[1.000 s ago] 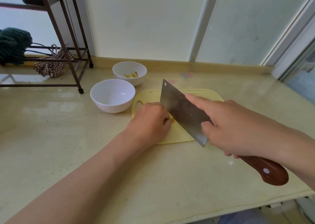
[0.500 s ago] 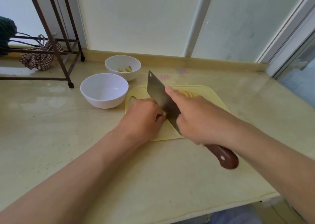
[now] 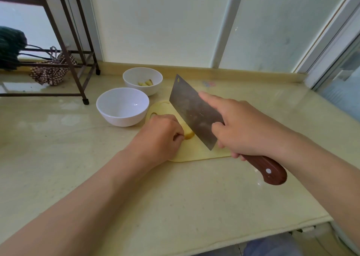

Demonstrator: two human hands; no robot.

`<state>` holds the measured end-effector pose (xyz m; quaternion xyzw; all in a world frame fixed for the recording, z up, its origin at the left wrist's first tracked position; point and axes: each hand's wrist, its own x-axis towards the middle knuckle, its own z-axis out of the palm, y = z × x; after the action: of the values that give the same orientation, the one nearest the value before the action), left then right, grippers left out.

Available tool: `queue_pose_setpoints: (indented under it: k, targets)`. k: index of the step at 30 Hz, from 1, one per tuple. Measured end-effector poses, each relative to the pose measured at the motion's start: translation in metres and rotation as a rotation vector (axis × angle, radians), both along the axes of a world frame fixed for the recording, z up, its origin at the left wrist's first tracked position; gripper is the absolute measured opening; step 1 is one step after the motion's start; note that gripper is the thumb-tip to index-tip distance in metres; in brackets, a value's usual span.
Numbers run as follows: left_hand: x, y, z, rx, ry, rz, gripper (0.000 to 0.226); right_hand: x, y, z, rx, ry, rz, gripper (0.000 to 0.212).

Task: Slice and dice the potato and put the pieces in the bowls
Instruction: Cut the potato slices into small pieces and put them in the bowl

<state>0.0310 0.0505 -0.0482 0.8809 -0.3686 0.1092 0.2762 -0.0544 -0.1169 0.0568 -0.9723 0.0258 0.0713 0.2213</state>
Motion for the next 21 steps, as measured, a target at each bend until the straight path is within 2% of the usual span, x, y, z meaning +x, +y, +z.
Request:
queue_pose_setpoints:
  k: [7, 15, 21]
  targets:
    - [0.0, 0.003, 0.003, -0.003, -0.009, 0.002, 0.014, -0.008, 0.004, -0.001, -0.021, 0.057, 0.024, 0.081]
    - [0.002, 0.004, 0.003, 0.009, -0.034, -0.01, 0.015, -0.005, 0.016, -0.008, -0.265, 0.061, 0.125, 0.083]
    - [0.002, 0.003, 0.002, 0.006, -0.051, -0.013, 0.014, 0.026, 0.026, -0.02, -0.174, -0.002, 0.071, 0.085]
